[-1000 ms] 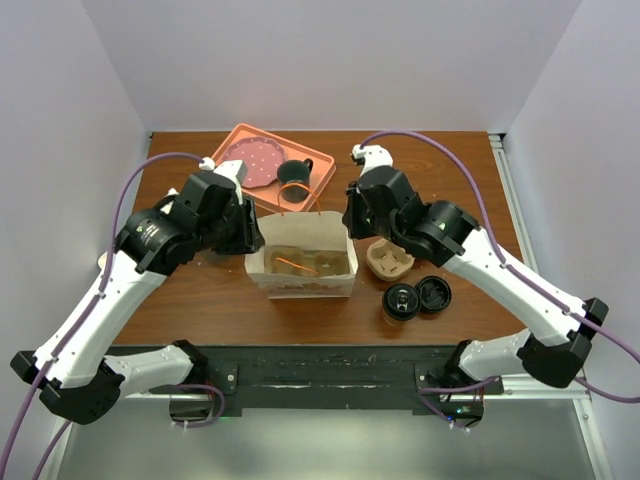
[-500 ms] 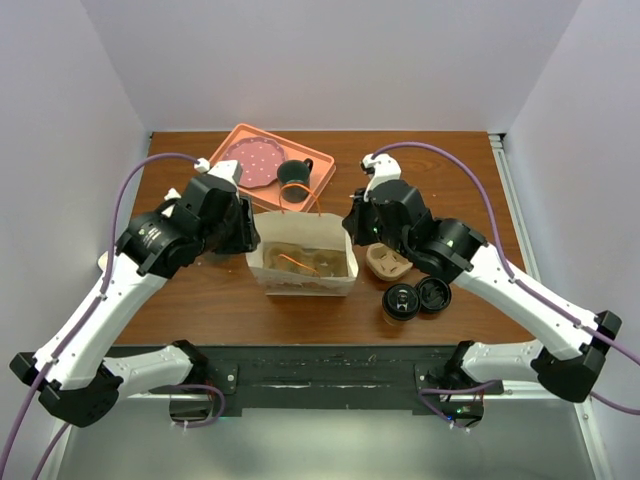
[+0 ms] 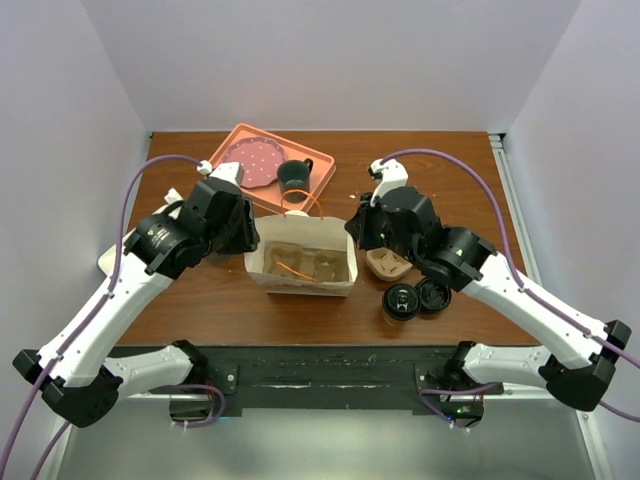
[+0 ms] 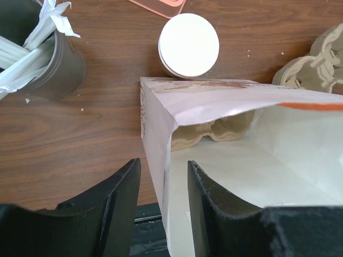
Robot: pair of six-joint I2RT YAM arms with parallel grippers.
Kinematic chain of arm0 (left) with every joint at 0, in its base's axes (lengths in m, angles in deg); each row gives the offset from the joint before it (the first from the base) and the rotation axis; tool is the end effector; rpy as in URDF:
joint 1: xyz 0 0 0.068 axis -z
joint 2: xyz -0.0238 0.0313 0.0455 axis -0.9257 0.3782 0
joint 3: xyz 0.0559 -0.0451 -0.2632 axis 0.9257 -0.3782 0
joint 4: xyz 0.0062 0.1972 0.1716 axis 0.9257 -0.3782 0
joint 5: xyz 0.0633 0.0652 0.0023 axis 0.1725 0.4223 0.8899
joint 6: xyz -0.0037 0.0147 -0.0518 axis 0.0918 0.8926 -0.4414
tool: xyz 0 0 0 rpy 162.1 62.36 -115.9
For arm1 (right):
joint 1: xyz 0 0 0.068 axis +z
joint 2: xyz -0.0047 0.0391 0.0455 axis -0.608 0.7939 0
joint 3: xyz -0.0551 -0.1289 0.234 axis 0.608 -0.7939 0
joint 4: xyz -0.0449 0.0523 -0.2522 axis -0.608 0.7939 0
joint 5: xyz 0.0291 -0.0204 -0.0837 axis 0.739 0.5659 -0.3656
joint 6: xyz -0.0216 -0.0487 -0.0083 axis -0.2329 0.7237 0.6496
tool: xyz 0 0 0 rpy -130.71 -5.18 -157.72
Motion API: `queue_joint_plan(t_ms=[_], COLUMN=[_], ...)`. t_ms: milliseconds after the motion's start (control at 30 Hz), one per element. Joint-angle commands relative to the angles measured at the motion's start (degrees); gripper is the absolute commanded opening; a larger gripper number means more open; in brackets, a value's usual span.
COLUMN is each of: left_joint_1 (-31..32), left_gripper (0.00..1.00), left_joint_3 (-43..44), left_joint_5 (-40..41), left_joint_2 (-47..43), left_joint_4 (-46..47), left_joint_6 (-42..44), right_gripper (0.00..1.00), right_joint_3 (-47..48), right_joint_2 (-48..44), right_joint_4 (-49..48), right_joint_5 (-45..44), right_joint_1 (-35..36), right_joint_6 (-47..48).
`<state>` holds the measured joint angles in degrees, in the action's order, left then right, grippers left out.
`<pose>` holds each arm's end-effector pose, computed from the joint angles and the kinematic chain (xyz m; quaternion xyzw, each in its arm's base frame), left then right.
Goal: Pack the takeout coffee
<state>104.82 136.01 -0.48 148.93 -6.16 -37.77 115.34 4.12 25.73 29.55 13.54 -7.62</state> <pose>0.1612 -0.1108 0.3971 -0.0376 0.9212 -0.1283 0.3653 0.1644 0.1871 0.3961 -0.0828 0.8386 0.2482 0.4778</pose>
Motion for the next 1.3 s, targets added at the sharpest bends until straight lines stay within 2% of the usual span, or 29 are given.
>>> queue_joint_plan(t_ms=[0,133,200,233,300,333,400,433,467,533,600,700,800,900,933,967,1033,1133,1167,1267], left_joint_1=[0.0,0.0,0.0,0.0,0.0,0.0,0.0,-0.1,0.0,0.0,0.0,-0.1,-0.1,0.0,0.0,0.0,0.0,0.0,0.0,0.0], left_gripper=[0.47,0.48,0.44,0.34,0.25,0.13,0.00,0.00,0.00,0.00,0.00,0.00,0.00,0.00,0.00,0.00,0.00,0.00,0.00,0.00], left_joint_3=[-1.1,-1.7,-1.7,-1.6,-1.4,-1.4,-2.0,-2.4,-2.9,-4.7,-6.3,-9.5,-13.3,-16.2,-16.9,-17.7,-20.3,-21.9,-22.2,-24.5], left_joint_5=[3.2,2.6,1.8,1.4,-0.1,-0.4,-1.3,-1.3,-1.1,-0.6,0.4,-0.2,-1.9,-3.9,-4.5,-5.2,-6.1,-8.1,-9.4,-12.0], left_joint_2=[-0.4,-0.5,-0.2,0.1,-0.1,-0.3,-1.2,-1.9,-2.6,-5.1,-7.5,-10.0,-13.1,-17.1,-18.2,-19.3,-22.3,-24.2,-24.5,-26.6], left_joint_4=[2.8,4.3,4.9,5.3,5.9,5.9,6.5,6.9,7.5,11.3,15.3,18.9,19.4,19.8,20.1,20.9,21.9,22.5,22.6,23.2], left_joint_6=[-1.2,-1.2,-1.1,-0.8,-0.6,-0.3,0.6,1.0,1.3,2.4,3.1,3.8,3.3,3.3,4.0,4.5,6.3,9.5,10.1,11.3], right_gripper=[0.00,0.00,0.00,0.00,0.00,0.00,0.00,0.02,0.11,0.19,0.37,0.54,0.61,0.59,0.50,0.48,0.49,0.50,0.52,0.58], right_joint_3=[-1.2,-1.8,-1.8,-1.7,-2.0,-2.1,-2.7,-2.8,-2.5,0.0,3.8,8.3,9.7,8.2,7.5,5.5,4.1,5.6,6.3,3.8], right_joint_2=[-2.3,-2.8,-2.7,-2.7,-3.0,-3.1,-3.5,-3.4,-3.3,-2.9,-2.8,-3.7,-6.4,-10.8,-11.8,-13.8,-14.5,-11.6,-10.5,-7.2], right_joint_4=[-2.7,-3.4,-3.6,-3.6,-3.7,-4.1,-5.3,-5.3,-5.1,-3.4,0.6,5.6,9.1,9.6,9.7,10.0,12.8,25.4,33.2,41.1], right_joint_5=[1.1,2.5,3.6,3.6,3.3,3.4,3.7,3.5,3.4,2.6,2.7,2.8,0.7,-2.5,-3.0,-3.7,-5.2,-8.2,-9.3,-9.5], right_joint_1=[0.1,0.0,0.0,0.0,0.0,0.0,0.0,0.0,0.0,0.0,-0.1,0.0,0.0,0.0,0.0,0.0,0.0,0.0,0.0,0.0], right_joint_6=[0.3,1.5,1.9,1.9,1.4,1.4,1.4,1.5,1.5,1.9,1.8,-0.8,-7.7,-14.6,-15.6,-17.0,-18.7,-24.1,-28.7,-33.2])
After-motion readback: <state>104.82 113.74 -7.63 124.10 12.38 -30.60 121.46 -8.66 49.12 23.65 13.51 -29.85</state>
